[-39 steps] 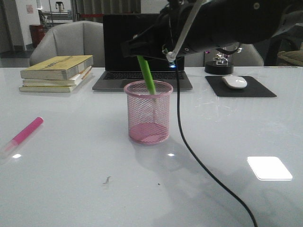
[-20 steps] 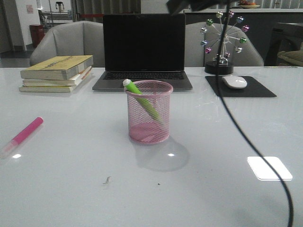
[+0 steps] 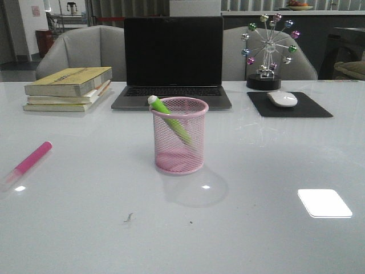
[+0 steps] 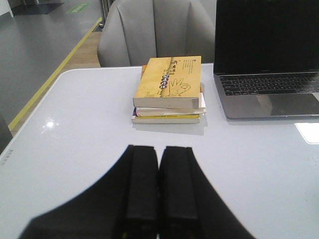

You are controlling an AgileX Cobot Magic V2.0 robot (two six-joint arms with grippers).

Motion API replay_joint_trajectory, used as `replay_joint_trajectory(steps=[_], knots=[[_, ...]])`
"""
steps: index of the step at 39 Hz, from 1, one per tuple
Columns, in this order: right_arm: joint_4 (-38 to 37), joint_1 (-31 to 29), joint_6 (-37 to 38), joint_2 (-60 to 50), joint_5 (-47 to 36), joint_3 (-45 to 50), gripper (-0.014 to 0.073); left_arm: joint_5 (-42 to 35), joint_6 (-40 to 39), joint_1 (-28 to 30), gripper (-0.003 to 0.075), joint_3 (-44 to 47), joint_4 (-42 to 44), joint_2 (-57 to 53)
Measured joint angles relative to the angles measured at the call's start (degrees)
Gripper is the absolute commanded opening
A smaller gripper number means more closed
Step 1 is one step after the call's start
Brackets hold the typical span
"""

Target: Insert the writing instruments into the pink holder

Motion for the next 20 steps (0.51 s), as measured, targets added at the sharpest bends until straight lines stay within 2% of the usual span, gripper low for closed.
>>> replay_joint_trajectory(steps=[10,20], knots=[[-0.04,-1.08,0.00,-13.41,9.73,13.08,0.0394,0.00,0.00,0.00,0.0092,0.00,0.00,0.00],[-0.04,-1.08,0.00,-19.76,13.22,16.95,0.0394,0.00,0.00,0.00,0.0092,0.00,0.00,0.00]])
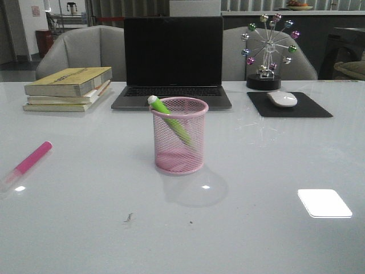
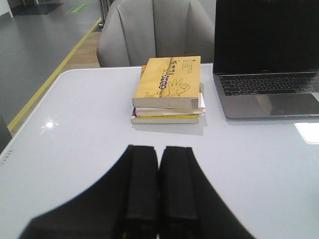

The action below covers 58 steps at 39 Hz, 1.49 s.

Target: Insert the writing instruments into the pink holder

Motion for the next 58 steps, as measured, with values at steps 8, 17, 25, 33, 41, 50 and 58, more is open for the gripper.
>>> replay_joint_trajectory(steps=[8,17,25,33,41,50,58], knots=[[0.00,0.00,0.00,-0.01,0.00,0.05,0.0394,0.00,-0.03,0.00,0.0092,0.00,0.00,0.00],[0.00,0.00,0.00,-0.08,0.00,0.05,0.0394,-4.35,-0.03,0.00,0.0092,0.00,-0.10,1.08],[0.00,0.00,0.00,-0.08,0.00,0.05,0.0394,-7.45,-0.03,0.00,0.0092,0.00,-1.20,1.08],[0.00,0.00,0.00,-0.08,0.03,0.05,0.0394,-9.83,-0.55,0.00,0.0092,-0.25,-1.43,1.08],[0.00,0.00,0.00,-0.08,0.03,0.05,0.0394,-1.44,-0.65,0.00,0.0092,-5.39,-1.43,1.62],[0.00,0.00,0.00,-0.08,0.13,0.05,0.0394,11.24,-0.75,0.00,0.0111,-15.31,-1.52,7.34],[0.00,0.00,0.00,-0.08,0.13,0.05,0.0394,21.57,-0.75,-2.49,0.0302,-24.81,-1.52,16.53]])
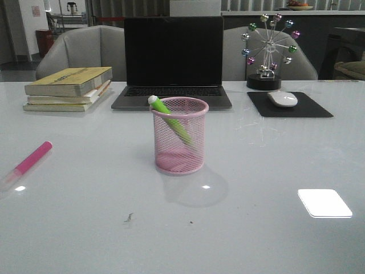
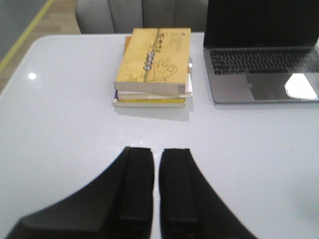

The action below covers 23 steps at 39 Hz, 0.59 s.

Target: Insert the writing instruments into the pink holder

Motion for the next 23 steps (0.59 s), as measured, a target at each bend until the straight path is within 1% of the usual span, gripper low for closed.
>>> replay_joint_trajectory(steps=[3,5,12,23], knots=[[0.00,0.00,0.00,0.00,0.00,0.00,0.0394,2.47,0.00,-1.39,0.0380,-2.84,0.00,3.75],[0.00,0.00,0.00,0.00,0.00,0.00,0.0394,3.81,0.00,-2.48,0.0400,-4.72,0.00,6.74],[0.00,0.00,0.00,0.00,0.59,0.00,0.0394,9.40,0.00,-4.09,0.0402,-11.53,-0.41,15.99],[0.00,0.00,0.00,0.00,4.89,0.00,0.0394,23.17,0.00,-4.18,0.0402,-22.66,-2.72,29.37]])
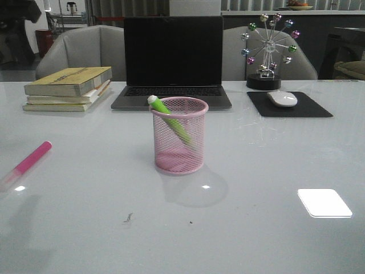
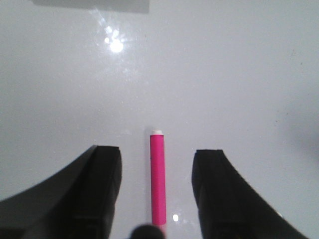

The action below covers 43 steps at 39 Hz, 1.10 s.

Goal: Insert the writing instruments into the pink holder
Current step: 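Lower the left gripper over the pink marker and close on it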

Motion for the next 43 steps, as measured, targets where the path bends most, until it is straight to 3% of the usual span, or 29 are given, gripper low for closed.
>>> replay_joint_trajectory(steps=[12,43], knots=[[0.00,0.00,0.00,0.00,1.53,0.00,0.0394,11.12,0.00,0.00,0.0401,-9.33,-1.38,11.69],[0.00,0.00,0.00,0.00,1.65,0.00,0.0394,11.40,0.00,0.00,0.0401,-10.32,-1.51,23.69]])
